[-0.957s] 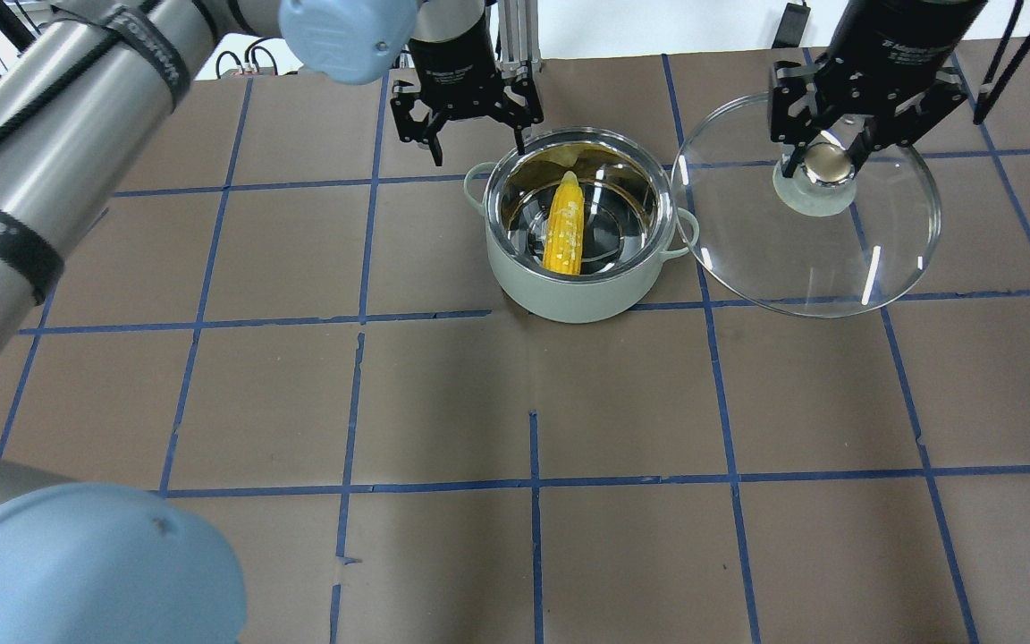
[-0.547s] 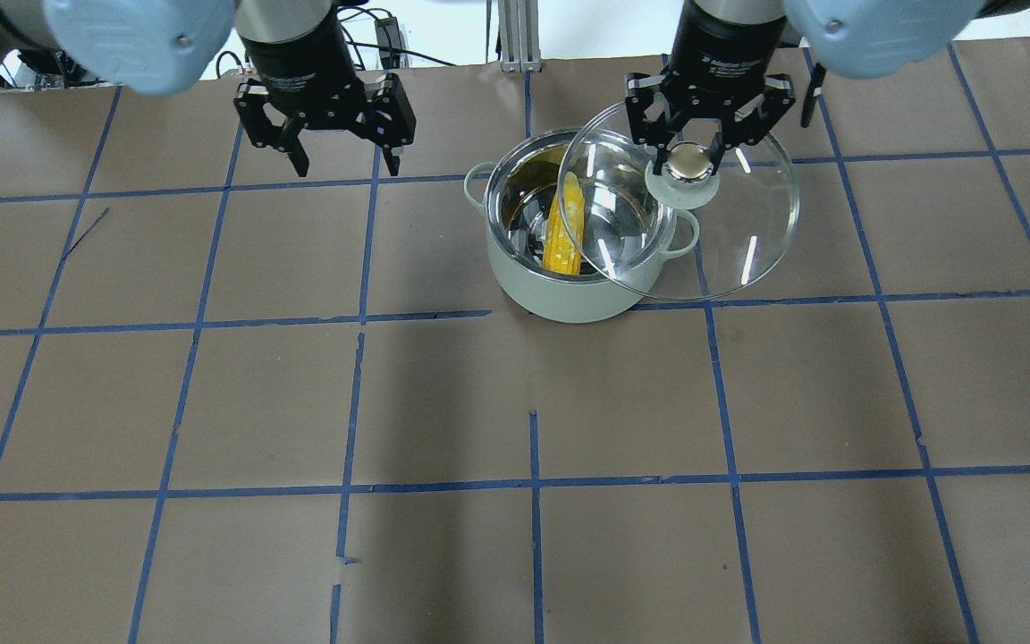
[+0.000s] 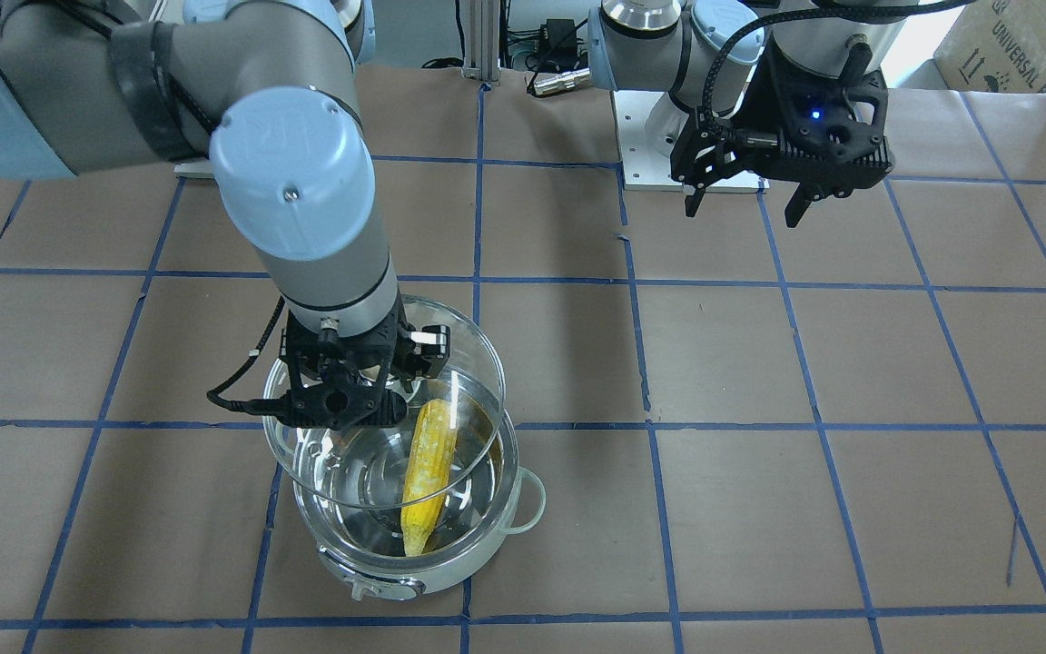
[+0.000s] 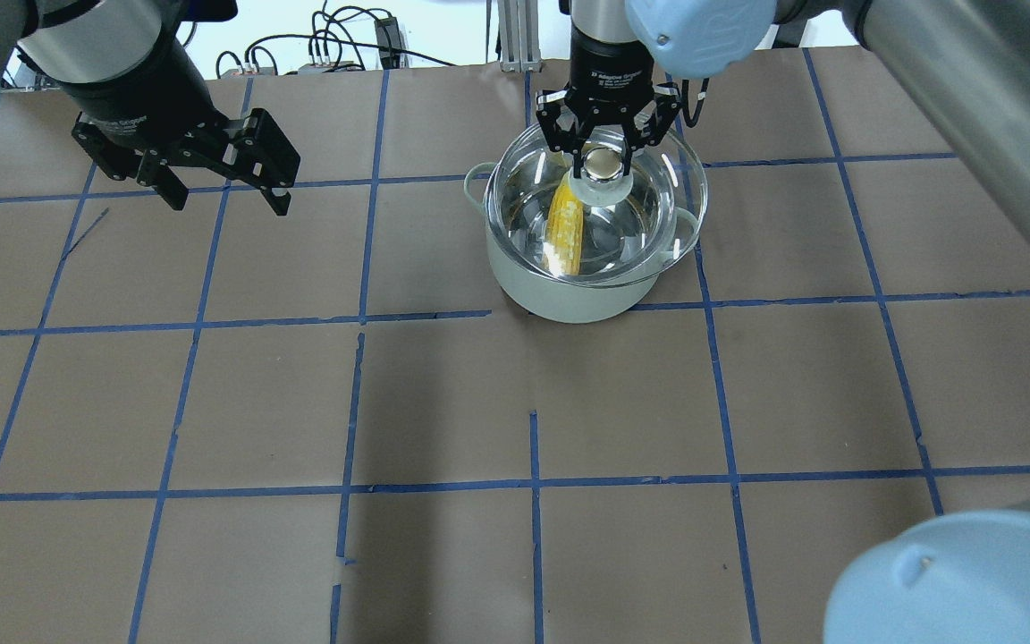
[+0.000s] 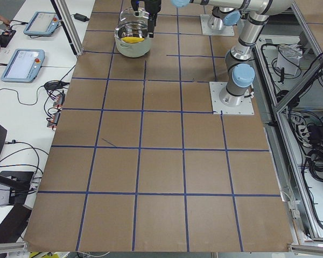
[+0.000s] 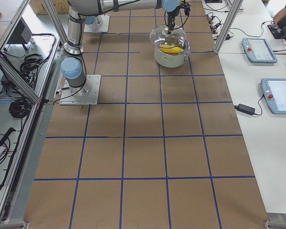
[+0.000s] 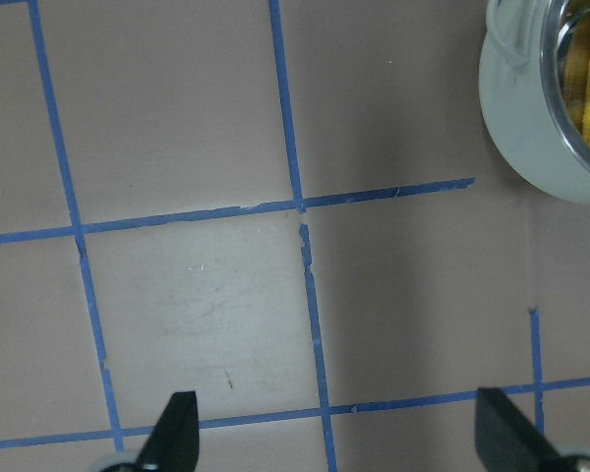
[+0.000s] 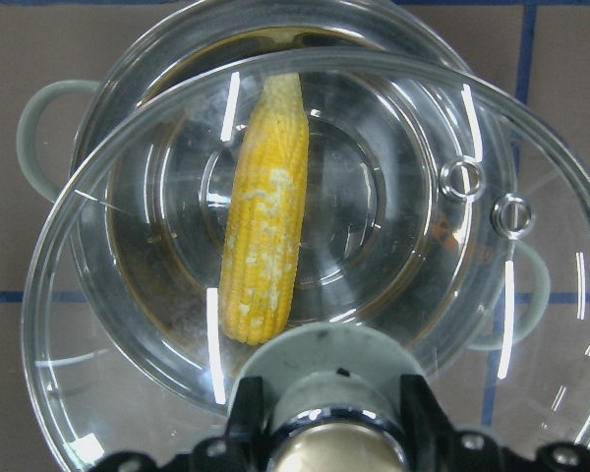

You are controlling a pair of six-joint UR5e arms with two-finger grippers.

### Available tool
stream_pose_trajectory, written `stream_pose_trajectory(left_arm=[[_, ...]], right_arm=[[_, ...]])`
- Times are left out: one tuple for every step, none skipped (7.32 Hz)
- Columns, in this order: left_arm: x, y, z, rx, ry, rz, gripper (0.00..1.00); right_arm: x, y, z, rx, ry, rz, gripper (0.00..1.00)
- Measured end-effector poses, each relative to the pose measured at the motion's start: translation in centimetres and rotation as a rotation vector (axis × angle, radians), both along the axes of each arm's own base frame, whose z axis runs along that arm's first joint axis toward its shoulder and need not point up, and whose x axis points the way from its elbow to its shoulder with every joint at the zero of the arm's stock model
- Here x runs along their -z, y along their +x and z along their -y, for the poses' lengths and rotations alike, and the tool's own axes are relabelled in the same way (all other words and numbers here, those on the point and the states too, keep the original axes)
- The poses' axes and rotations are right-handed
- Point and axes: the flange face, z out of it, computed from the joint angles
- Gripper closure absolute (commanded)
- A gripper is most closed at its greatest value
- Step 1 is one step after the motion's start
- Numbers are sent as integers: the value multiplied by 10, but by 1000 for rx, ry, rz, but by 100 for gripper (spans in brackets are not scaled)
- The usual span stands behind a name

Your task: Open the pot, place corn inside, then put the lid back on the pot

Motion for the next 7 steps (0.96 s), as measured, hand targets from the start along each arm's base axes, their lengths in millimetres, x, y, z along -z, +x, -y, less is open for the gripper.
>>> stream_pose_trajectory(left_arm=[[2, 1, 6, 1, 1, -2, 0], [3, 0, 13, -3, -1, -6, 0], [3, 0, 16, -7, -2, -11, 0], [0, 2, 14, 0, -4, -7, 0], [-4, 3, 13, 8, -10, -1, 0], [-6, 3, 13, 12, -11, 2, 0], [-6, 4, 13, 11, -9, 1, 0]], right_arm=[[11, 6, 6, -7, 5, 1, 60], [21, 9, 10, -13, 12, 2, 60], [31, 10, 14, -18, 24, 0, 60], [39, 10, 16, -22, 34, -1, 60], [42, 11, 17, -24, 37, 0, 60], [44, 11, 18, -26, 39, 0, 60], [48, 12, 20, -27, 41, -1, 59]])
